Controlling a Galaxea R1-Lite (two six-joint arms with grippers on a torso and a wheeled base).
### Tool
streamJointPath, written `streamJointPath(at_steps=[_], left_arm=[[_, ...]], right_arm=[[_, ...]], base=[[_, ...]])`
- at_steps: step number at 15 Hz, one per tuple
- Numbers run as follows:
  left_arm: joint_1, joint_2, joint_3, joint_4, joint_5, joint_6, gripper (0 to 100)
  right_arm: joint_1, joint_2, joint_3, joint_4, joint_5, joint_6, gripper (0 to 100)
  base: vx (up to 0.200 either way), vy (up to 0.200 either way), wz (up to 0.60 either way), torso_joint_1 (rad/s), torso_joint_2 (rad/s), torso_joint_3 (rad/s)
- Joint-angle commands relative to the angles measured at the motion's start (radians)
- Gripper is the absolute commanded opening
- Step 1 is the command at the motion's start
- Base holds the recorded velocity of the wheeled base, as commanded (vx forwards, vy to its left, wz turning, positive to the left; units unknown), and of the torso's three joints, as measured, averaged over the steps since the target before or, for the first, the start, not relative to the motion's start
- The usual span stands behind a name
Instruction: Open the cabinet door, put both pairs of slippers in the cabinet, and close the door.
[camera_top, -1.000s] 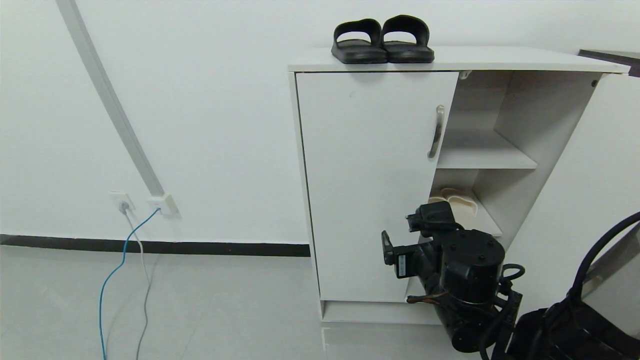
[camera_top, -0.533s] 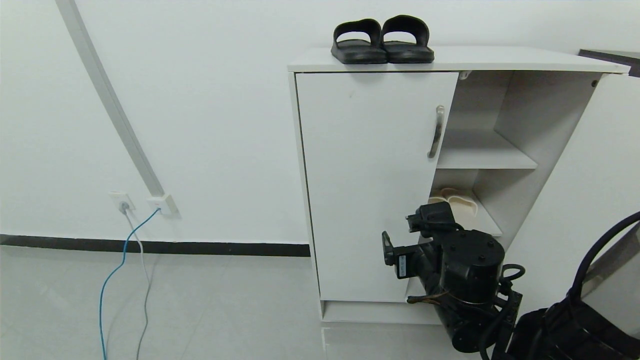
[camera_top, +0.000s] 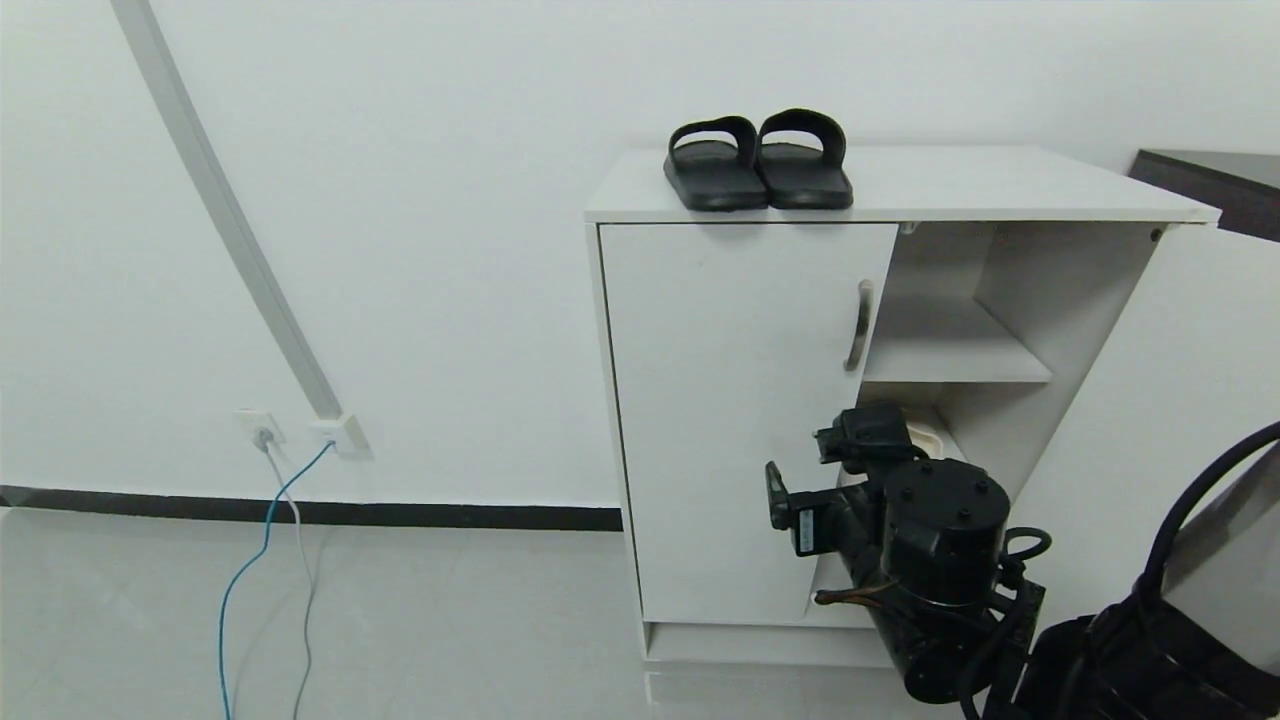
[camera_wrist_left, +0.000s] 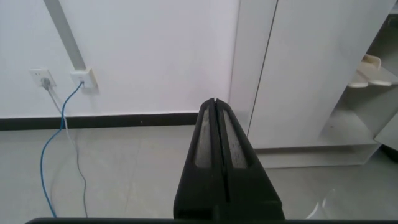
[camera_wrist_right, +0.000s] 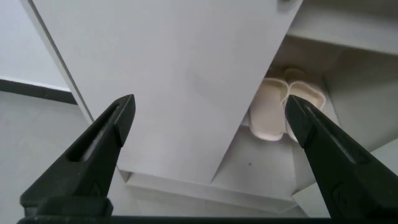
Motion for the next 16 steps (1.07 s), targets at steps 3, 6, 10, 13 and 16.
streamJointPath(at_steps=[3, 6, 10, 13, 16], left_arm=[[-0.001, 0.001, 0.000, 0.000, 0.000, 0.000, 0], [-0.001, 0.001, 0.000, 0.000, 0.000, 0.000, 0], [-0.001, 0.001, 0.000, 0.000, 0.000, 0.000, 0], [-0.001, 0.001, 0.000, 0.000, 0.000, 0.000, 0], [-0.001, 0.001, 0.000, 0.000, -0.001, 0.000, 0]], right_arm=[[0.001, 0.002, 0.000, 0.000, 0.000, 0.000, 100], [0.003, 0.002, 0.000, 0.000, 0.000, 0.000, 100], [0.004, 0.002, 0.001, 0.000, 0.000, 0.000, 100], [0.004, 0.002, 0.004, 0.000, 0.000, 0.000, 100], [0.004, 0.003, 0.004, 0.000, 0.000, 0.000, 100]], base=[[0.000, 0.000, 0.00, 0.113, -0.45, -0.343], [0.000, 0.000, 0.00, 0.134, -0.47, -0.331], [0.000, 0.000, 0.00, 0.171, -0.48, -0.322], [0.000, 0.000, 0.00, 0.186, -0.50, -0.316], [0.000, 0.000, 0.00, 0.201, -0.52, -0.320]])
